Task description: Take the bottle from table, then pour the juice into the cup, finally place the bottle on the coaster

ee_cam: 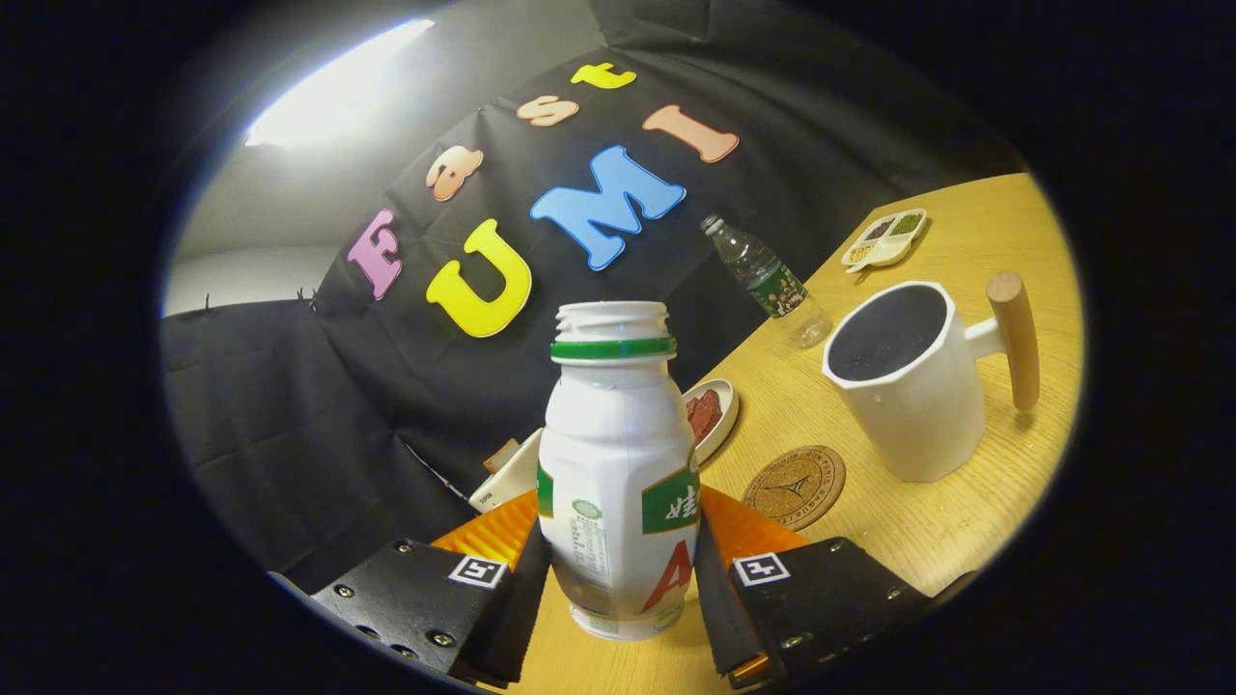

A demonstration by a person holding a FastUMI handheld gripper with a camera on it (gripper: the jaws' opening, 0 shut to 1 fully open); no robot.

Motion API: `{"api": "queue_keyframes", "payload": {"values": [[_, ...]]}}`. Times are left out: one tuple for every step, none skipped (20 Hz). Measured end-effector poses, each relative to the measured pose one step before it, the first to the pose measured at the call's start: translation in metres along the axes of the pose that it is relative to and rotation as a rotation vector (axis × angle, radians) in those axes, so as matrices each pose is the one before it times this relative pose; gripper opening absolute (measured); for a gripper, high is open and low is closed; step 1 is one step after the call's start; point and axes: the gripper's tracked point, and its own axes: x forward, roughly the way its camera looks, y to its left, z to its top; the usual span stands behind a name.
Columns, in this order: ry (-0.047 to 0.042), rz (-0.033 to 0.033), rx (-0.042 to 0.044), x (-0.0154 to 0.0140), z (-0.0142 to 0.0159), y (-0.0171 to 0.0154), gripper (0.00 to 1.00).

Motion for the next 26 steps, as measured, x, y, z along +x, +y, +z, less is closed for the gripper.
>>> {"api": "queue_keyframes", "payload": {"values": [[-0.0028, 0.00544, 0.02117, -0.00096, 0.00019, 0.00005, 0.7], [-0.00162, 0.00399, 0.02299, -0.00067, 0.00182, -0.00024, 0.7], [-0.00204, 0.0031, 0.01938, 0.00078, 0.00038, -0.00083, 0.7], [-0.00469, 0.00438, 0.02256, -0.0007, 0.00311, -0.00079, 0.7], [-0.00646, -0.00257, 0.02466, 0.00188, 0.002, -0.00131, 0.7], [-0.00255, 0.00319, 0.03419, 0.00303, 0.00261, -0.00134, 0.7], [-0.00203, 0.00815, 0.03015, 0.00352, 0.00047, 0.00054, 0.7], [-0.00564, 0.01165, 0.03754, 0.0022, 0.00301, 0.00105, 0.7], [-0.00566, 0.00702, 0.02591, 0.00104, 0.00124, 0.00032, 0.7], [-0.00486, 0.00589, 0.02392, 0.00104, 0.00172, -0.0002, 0.7], [-0.00229, 0.00466, 0.01336, 0.00011, 0.00037, 0.00045, 0.7], [-0.00174, 0.0004, 0.00962, 0.00068, 0.00073, -0.00015, 0.7], [0.00006, 0.00204, 0.00918, 0.00133, -0.00042, -0.00061, 0.7], [-0.00024, 0.00297, 0.01131, 0.00016, 0.00025, -0.00043, 0.7], [0.00036, 0.00636, 0.01573, 0.00151, -0.00121, 0.00065, 0.7], [0.00019, 0.00452, 0.01393, 0.00079, -0.00038, 0.00039, 0.7], [0.00021, 0.00304, 0.01221, -0.00036, -0.00182, 0.00061, 0.7], [-0.00114, 0.00162, 0.01356, 0.00083, 0.0012, -0.0008, 0.7], [-0.00241, 0.00203, 0.01469, 0.00082, 0.0005, 0.00023, 0.7], [-0.00408, 0.00597, 0.01822, -0.00094, 0.00094, 0.00005, 0.7], [-0.00488, 0.00884, 0.02214, -0.00037, 0.00116, 0.00172, 0.7], [-0.004, 0.00913, 0.02023, 0.0005, 0.00044, 0.00153, 0.7], [-0.00295, 0.00688, 0.01798, 0.00039, -0.0003, 0.00096, 0.7], [-0.00418, 0.00247, 0.01748, 0.00034, 0.00118, -0.00026, 0.7], [-0.00068, -0.00174, 0.01015, -0.00034, 0.00048, -0.00123, 0.7], [-0.00092, -0.00335, 0.00584, 0.00099, 0.0001, -0.00156, 0.7]]}}
